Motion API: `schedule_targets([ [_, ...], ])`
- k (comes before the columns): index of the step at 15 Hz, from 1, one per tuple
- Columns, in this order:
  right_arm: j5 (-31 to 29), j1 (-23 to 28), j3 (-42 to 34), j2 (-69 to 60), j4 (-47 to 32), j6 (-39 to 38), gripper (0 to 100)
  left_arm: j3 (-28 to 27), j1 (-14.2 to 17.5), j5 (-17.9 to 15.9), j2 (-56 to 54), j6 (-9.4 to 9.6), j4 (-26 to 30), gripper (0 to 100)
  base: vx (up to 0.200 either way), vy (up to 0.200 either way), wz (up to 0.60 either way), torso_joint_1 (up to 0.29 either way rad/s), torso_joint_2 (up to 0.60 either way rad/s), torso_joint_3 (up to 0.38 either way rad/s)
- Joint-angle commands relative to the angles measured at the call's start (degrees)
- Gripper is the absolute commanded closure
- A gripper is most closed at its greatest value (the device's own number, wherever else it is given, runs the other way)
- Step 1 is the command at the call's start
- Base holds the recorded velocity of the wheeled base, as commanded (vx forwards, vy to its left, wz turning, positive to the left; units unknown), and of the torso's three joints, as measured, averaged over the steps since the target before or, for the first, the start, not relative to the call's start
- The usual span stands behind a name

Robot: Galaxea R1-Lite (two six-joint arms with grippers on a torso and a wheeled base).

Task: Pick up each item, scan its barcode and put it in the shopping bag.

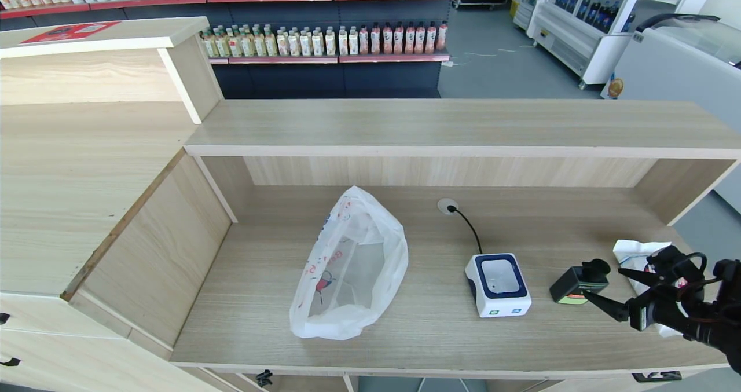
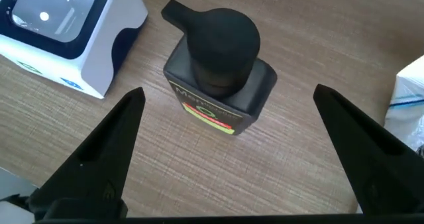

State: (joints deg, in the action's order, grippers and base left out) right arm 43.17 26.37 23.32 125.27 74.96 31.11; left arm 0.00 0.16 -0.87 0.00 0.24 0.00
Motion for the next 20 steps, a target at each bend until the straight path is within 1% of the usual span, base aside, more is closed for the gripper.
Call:
schedule_targets([
  [1,0.2,-2.3,3.2,3.8,-0.2,0.0,0,0.0,0.0,0.0,0.0,0.02,0.0,0,0.0,0.0,0.0,0.0,0.0,0.0],
  [4,1.2,-4.8,6.7,6.6,-0.7,-0.1,0,0.0,0.0,0.0,0.0,0.02,0.0,0,0.0,0.0,0.0,0.0,0.0,0.0],
  [9,2.4,-8.8,9.7,10.5,-0.6,-0.1,0,0.0,0.0,0.0,0.0,0.02,0.0,0,0.0,0.0,0.0,0.0,0.0,0.0],
  [16,2.8,-10.7,10.9,12.1,-0.6,0.0,0,0.0,0.0,0.0,0.0,0.02,0.0,0,0.0,0.0,0.0,0.0,0.0,0.0],
  [17,4.3,-10.9,11.5,12.0,-0.6,0.0,0,0.0,0.0,0.0,0.0,0.02,0.0,0,0.0,0.0,0.0,0.0,0.0,0.0],
  [19,9.8,-10.9,12.1,11.9,-0.5,-0.1,0,0.0,0.0,0.1,0.0,0.02,0.0,0,0.0,0.0,0.0,0.0,0.0,0.0],
  [20,10.8,-10.9,12.5,12.0,-0.5,0.0,0,0.0,0.0,0.0,0.0,0.02,0.0,0,0.0,0.0,0.0,0.0,0.0,0.0],
])
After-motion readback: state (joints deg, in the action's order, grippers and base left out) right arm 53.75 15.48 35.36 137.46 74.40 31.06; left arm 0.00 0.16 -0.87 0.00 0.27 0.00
